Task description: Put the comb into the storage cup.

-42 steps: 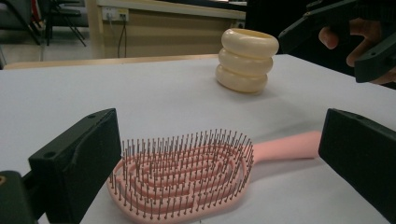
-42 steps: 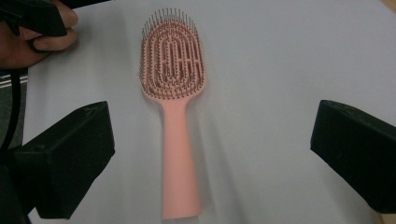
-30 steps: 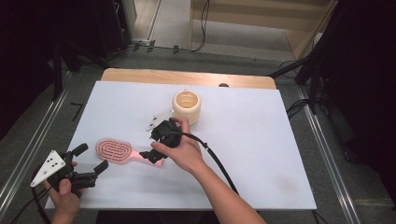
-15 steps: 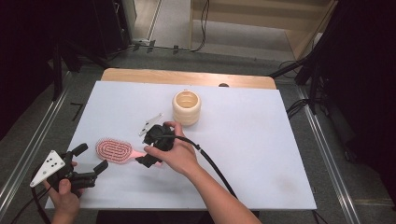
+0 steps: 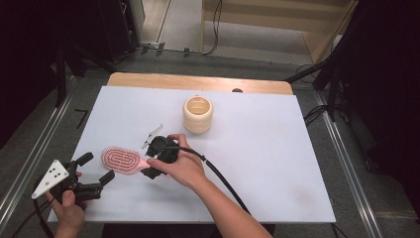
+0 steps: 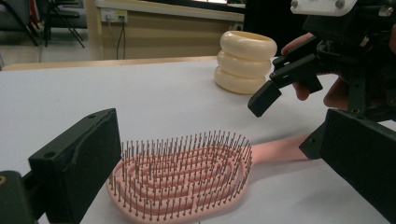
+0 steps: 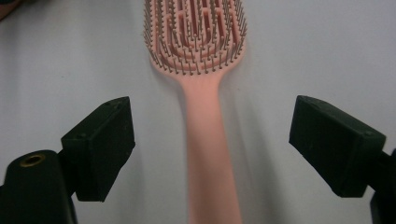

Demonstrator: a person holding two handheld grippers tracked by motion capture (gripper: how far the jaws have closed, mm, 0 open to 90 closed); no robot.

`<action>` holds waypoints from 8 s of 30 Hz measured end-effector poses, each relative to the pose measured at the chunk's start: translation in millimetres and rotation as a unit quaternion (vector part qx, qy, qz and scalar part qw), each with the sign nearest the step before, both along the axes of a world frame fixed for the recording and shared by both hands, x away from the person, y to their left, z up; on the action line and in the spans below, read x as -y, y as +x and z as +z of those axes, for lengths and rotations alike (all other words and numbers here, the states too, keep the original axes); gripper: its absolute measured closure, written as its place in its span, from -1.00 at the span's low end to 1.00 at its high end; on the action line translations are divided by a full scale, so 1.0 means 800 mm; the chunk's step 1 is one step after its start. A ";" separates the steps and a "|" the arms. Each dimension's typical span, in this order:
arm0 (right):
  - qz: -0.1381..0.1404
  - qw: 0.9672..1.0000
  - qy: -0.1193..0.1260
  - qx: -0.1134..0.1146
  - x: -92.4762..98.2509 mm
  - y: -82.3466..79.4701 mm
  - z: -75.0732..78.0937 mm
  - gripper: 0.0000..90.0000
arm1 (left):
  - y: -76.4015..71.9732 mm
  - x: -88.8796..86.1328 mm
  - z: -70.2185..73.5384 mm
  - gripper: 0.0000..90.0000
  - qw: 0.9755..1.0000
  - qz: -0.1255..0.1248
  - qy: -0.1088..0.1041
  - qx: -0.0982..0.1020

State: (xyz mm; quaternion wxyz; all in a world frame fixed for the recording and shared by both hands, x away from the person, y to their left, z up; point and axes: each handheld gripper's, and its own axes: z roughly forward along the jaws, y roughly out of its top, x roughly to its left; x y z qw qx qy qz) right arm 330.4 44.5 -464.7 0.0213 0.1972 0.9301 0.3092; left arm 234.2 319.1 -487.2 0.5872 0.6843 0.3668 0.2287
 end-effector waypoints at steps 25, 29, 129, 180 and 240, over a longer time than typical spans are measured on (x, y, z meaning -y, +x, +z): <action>-0.008 0.998 -0.059 -0.032 -0.035 0.007 -0.021 0.31 | 0.000 -0.001 0.000 -1.00 1.000 -0.002 -0.002 0.000; -0.002 0.997 -0.068 -0.021 -0.041 0.007 -0.021 0.35 | 0.000 0.000 0.000 -1.00 1.000 -0.002 0.000 0.000; -0.066 0.985 0.136 0.079 0.075 -0.015 0.037 0.50 | 0.001 0.006 0.000 -1.00 1.000 0.003 0.018 0.003; -0.128 0.964 0.198 0.123 0.183 -0.040 0.053 0.50 | 0.020 0.107 0.054 -1.00 0.998 -0.062 0.011 -0.004; -0.149 0.937 0.243 0.203 0.188 -0.088 0.017 0.50 | 0.066 0.242 0.103 0.19 0.987 -0.083 -0.084 -0.111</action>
